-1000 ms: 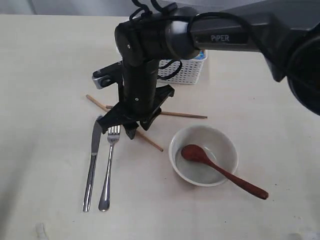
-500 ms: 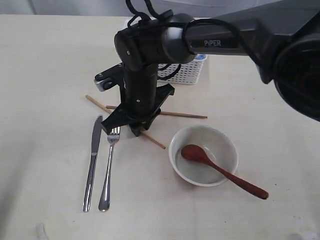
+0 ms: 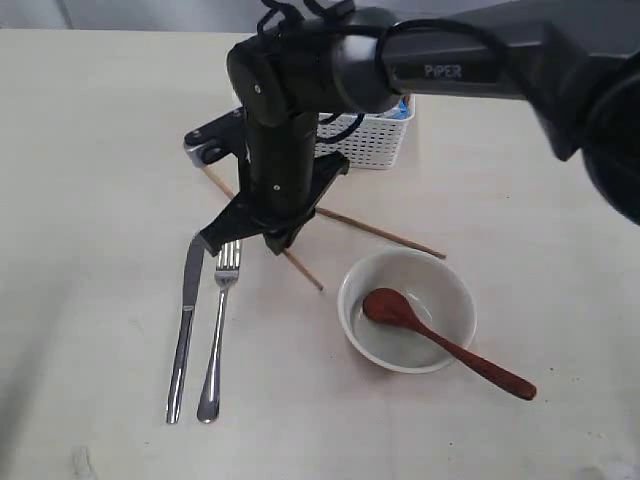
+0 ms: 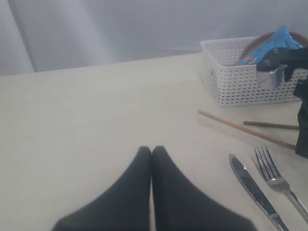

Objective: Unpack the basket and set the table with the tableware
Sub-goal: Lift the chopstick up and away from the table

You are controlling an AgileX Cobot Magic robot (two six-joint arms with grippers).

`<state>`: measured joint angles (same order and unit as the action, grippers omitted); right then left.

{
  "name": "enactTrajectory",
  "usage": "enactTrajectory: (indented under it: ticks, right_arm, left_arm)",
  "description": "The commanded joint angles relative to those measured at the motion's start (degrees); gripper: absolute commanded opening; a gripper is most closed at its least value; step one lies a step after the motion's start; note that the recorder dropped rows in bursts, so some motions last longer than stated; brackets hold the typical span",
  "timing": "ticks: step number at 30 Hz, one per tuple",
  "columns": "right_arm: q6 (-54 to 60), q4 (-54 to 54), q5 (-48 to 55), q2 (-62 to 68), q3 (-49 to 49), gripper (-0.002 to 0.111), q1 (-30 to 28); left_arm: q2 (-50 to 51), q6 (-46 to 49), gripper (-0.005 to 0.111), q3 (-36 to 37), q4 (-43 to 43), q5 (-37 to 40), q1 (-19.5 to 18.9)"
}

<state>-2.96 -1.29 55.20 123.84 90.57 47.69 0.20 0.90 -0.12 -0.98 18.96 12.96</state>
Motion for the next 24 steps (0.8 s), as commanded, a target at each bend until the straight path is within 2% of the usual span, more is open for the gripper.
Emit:
enactTrajectory:
  ticks: [1, 5, 17, 22, 24]
  right_arm:
    - [-0.2, 2.9, 0.7, -4.4, 0.0, 0.0, -0.1]
    - [1.0, 3.3, 0.9, -7.9, 0.0, 0.0, -0.1]
    - [26.3, 2.9, 14.8, -19.0, 0.0, 0.0, -0.1]
    - [36.3, 2.3, 14.8, -22.9, -0.6, 0.0, -0.1]
    - [44.0, 1.3, 14.8, -24.5, -1.4, 0.0, 0.5]
  left_arm:
    - [-0.2, -0.3, 0.0, 0.1, -0.3, -0.6, 0.3]
    - [-0.2, -0.3, 0.0, 0.1, -0.3, -0.6, 0.3]
    - [-0.2, -0.3, 0.0, 0.1, 0.2, -0.6, 0.3]
    - [-0.2, -0.3, 0.0, 0.1, 0.2, -0.6, 0.3]
    - [-0.2, -0.3, 0.0, 0.1, 0.2, -0.6, 0.3]
